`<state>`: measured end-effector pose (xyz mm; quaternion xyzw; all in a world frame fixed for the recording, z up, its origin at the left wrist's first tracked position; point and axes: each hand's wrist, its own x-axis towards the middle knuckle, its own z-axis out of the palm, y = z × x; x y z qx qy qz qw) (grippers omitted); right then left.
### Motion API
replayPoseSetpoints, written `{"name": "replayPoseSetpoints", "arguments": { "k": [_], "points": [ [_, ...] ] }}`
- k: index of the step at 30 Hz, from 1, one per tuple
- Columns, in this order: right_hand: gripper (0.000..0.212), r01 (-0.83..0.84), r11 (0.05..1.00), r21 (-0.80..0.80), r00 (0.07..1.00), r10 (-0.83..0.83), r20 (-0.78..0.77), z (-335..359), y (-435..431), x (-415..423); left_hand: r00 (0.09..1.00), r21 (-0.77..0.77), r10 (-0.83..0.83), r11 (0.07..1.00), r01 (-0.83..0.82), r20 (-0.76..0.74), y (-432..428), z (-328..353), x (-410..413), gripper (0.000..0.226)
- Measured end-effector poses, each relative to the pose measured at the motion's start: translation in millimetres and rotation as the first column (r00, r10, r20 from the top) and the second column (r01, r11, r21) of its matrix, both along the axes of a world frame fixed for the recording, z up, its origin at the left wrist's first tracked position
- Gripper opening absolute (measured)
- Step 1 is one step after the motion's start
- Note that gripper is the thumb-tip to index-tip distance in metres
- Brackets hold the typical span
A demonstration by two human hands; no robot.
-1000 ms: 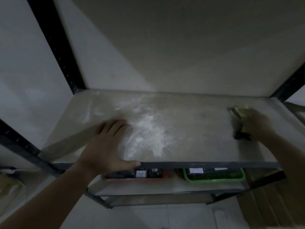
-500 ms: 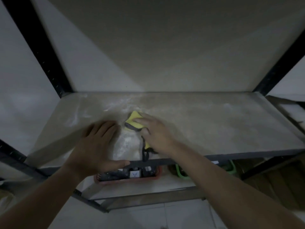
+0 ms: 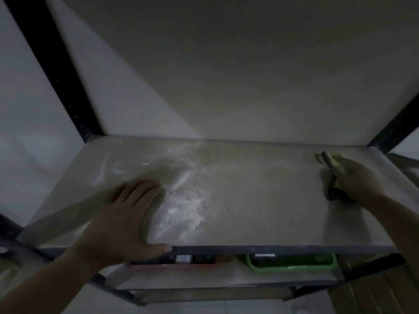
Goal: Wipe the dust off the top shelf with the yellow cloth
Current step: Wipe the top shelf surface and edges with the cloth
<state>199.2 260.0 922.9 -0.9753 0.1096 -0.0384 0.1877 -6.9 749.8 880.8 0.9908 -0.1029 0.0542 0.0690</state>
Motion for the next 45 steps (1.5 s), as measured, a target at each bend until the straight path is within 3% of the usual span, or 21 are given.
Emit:
{"name": "replayPoseSetpoints", "arguments": {
  "k": [2,6,8,11,14,16,19,21,24,26,28,30,33,35,37,40,42,45],
  "points": [
    [0.037,-0.008,1.0,0.024,0.999,0.007,0.035,-6.3,26.3,4.0,1.0,0.016,-0.005,1.0,0.005,-0.006,0.3,1.0,0.8,0.123],
    [0.051,-0.242,0.97,-0.034,0.968,0.243,0.055,-15.4,114.8,-14.4,1.0,0.033,-0.025,0.999,0.026,-0.007,-1.7,3.6,0.8,0.12],
    [0.047,-0.383,0.924,0.011,0.922,0.381,0.071,-18.5,181.5,-45.0,0.999,0.046,-0.034,0.998,0.035,-0.004,-2.6,4.6,0.2,0.119],
    [0.045,-0.651,0.743,0.156,0.757,0.65,0.063,-18.2,269.9,-98.7,0.999,0.056,-0.028,0.998,0.029,-0.019,-2.9,5.3,-0.3,0.118],
    [0.046,-0.77,0.56,0.305,0.607,0.79,0.084,-12.6,278.7,-116.8,1.0,0.068,-0.021,0.997,0.022,-0.015,-4.5,6.9,0.2,0.118],
    [0.046,-0.696,0.62,0.362,0.699,0.7,0.145,1.0,242.7,-107.7,1.0,0.064,-0.023,0.998,0.024,-0.012,-4.6,7.3,-0.4,0.117],
    [0.041,-0.463,0.859,0.219,0.884,0.431,0.181,14.8,147.2,-71.3,1.0,0.086,-0.029,0.996,0.028,0.003,-4.3,5.3,0.0,0.117],
    [0.036,-0.272,0.947,0.169,0.949,0.235,0.211,14.8,82.5,-43.4,1.0,0.101,-0.014,0.995,0.015,-0.014,-3.9,5.2,1.0,0.12],
    [0.039,-0.081,0.996,0.032,0.994,0.078,0.078,-2.6,45.5,-21.6,1.0,0.08,-0.004,0.997,0.005,-0.02,-5.0,6.5,0.7,0.122],
    [0.045,-0.013,1.0,-0.001,0.997,0.013,0.079,-10.2,75.0,-24.0,1.0,0.058,0.002,0.998,-0.001,-0.013,-5.7,8.6,-0.3,0.122],
    [0.048,-0.049,0.999,0.002,0.99,0.049,0.133,-14.9,130.6,-37.1,1.0,0.052,0.001,0.999,0.0,-0.011,-6.5,10.1,-1.2,0.122],
    [0.049,-0.24,0.97,-0.048,0.95,0.244,0.195,-18.4,196.8,-61.5,1.0,0.053,-0.004,0.999,0.004,-0.009,-6.4,10.5,-1.1,0.121],
    [0.041,-0.606,0.795,0.046,0.794,0.599,0.102,-16.2,269.7,-93.3,1.0,0.045,0.002,0.999,-0.001,-0.017,-5.6,10.5,-1.2,0.121],
    [0.045,-0.692,0.704,0.162,0.722,0.68,0.128,-5.0,275.2,-84.2,1.0,0.036,0.007,0.999,-0.006,-0.023,-5.5,10.9,-1.8,0.122],
    [0.049,-0.591,0.8,0.102,0.801,0.566,0.194,0.8,243.6,-47.7,1.0,0.024,0.011,1.0,-0.01,-0.019,-5.9,12.0,-2.2,0.122],
    [0.049,-0.285,0.958,-0.033,0.932,0.285,0.225,-2.5,181.9,14.1,1.0,-0.013,0.007,1.0,-0.007,0.008,-6.3,13.5,-2.0,0.121],
    [0.043,-0.179,0.981,-0.081,0.971,0.189,0.145,-12.4,172.1,32.8,1.0,-0.035,0.004,0.999,-0.004,0.023,-6.1,13.8,-1.5,0.12],
    [0.039,-0.242,0.962,-0.13,0.957,0.258,0.134,-26.9,212.8,37.4,0.999,-0.046,-0.005,0.999,0.007,0.05,-5.9,13.0,-0.9,0.118]
  ]
}}
